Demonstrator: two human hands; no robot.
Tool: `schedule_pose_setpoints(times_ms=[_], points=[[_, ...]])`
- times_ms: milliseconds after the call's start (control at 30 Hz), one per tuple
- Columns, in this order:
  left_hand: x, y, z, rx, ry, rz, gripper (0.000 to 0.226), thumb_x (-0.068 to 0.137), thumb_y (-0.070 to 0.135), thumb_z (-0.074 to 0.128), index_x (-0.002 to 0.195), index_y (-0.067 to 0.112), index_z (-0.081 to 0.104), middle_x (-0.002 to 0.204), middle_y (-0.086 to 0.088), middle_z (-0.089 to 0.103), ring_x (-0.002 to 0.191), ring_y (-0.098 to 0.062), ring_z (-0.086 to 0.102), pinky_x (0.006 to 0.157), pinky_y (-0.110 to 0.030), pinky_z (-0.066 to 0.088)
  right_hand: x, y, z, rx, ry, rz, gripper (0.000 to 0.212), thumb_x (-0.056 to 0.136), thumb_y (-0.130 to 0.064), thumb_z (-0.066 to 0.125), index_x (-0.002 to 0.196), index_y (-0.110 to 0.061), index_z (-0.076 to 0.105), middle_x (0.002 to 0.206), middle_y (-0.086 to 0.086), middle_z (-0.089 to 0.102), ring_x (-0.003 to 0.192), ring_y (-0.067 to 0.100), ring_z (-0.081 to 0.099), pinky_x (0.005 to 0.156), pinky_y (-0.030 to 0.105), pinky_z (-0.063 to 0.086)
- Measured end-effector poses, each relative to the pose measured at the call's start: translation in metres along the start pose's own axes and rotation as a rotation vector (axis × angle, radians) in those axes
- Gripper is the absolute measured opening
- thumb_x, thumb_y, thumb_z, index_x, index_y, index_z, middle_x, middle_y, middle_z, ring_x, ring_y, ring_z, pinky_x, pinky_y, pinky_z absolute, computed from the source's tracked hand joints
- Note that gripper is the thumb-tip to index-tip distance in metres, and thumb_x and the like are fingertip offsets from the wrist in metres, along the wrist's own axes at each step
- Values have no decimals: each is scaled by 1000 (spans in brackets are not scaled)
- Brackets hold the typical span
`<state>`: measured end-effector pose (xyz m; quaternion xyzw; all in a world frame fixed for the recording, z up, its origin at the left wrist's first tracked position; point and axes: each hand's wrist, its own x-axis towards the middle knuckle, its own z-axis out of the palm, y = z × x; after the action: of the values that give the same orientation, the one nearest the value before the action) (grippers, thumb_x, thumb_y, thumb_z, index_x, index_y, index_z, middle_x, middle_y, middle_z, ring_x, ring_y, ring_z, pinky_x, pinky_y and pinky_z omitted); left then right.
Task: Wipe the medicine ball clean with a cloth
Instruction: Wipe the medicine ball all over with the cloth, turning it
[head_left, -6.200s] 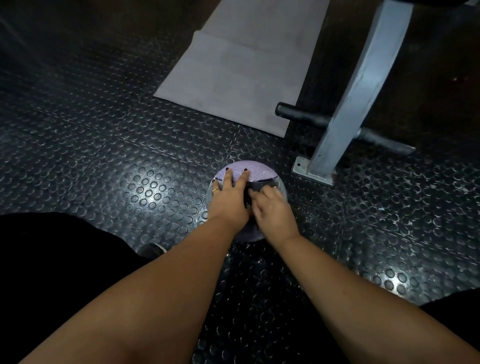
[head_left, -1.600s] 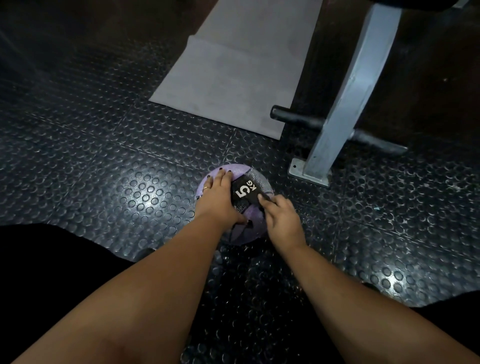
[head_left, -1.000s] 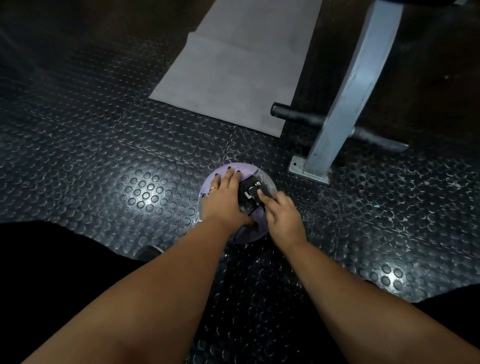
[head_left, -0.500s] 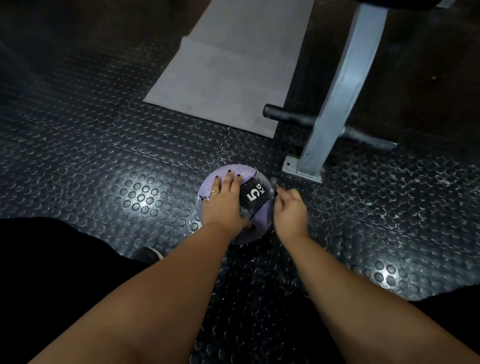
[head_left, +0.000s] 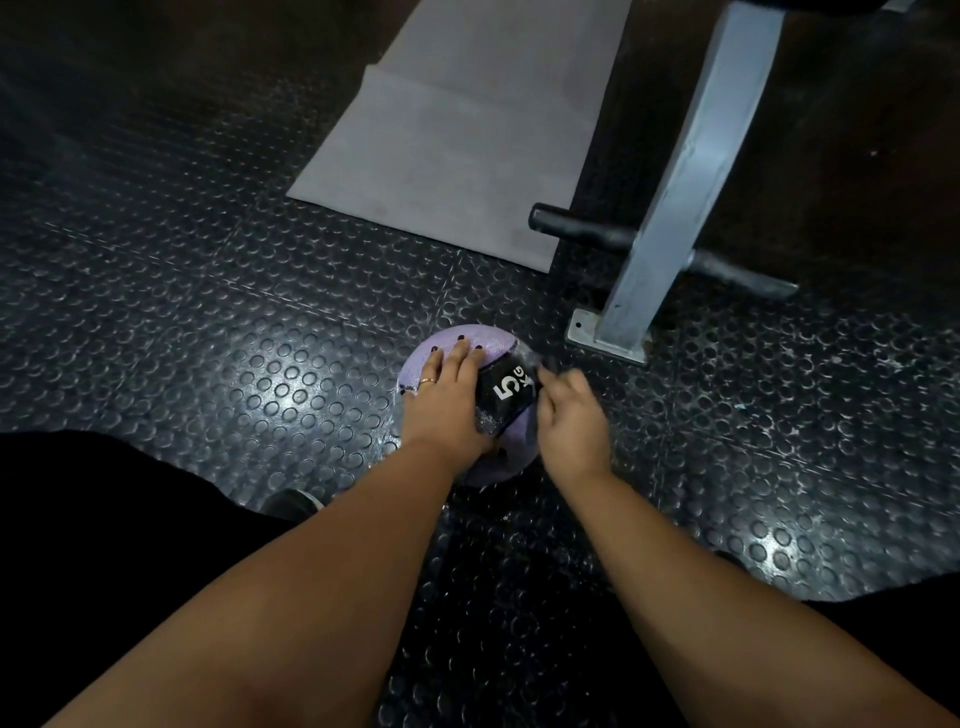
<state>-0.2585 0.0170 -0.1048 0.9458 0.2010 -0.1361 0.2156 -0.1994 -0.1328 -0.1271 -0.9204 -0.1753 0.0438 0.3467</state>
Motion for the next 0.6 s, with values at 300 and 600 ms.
schedule_pose_setpoints(times_ms=[300,600], points=[[2,-7,-2,17,-35,53,127,62,43,92,157,30,9,166,15,-2,154,-20,-3,118,-58,27,-5,31,3,-233,-166,17,41,97,-19,44,137,-24,51,106,6,49,90,26,53,72,37,48],[5,-18,-7,-28,-36,67,125,61,36,93,156,29,13,166,13,3,153,-19,-1,118,-56,26,17,-12,3,-80,-65,-167,37,93,-15,49,129,-17,58,100,5,52,89,27,56,71,37,50]])
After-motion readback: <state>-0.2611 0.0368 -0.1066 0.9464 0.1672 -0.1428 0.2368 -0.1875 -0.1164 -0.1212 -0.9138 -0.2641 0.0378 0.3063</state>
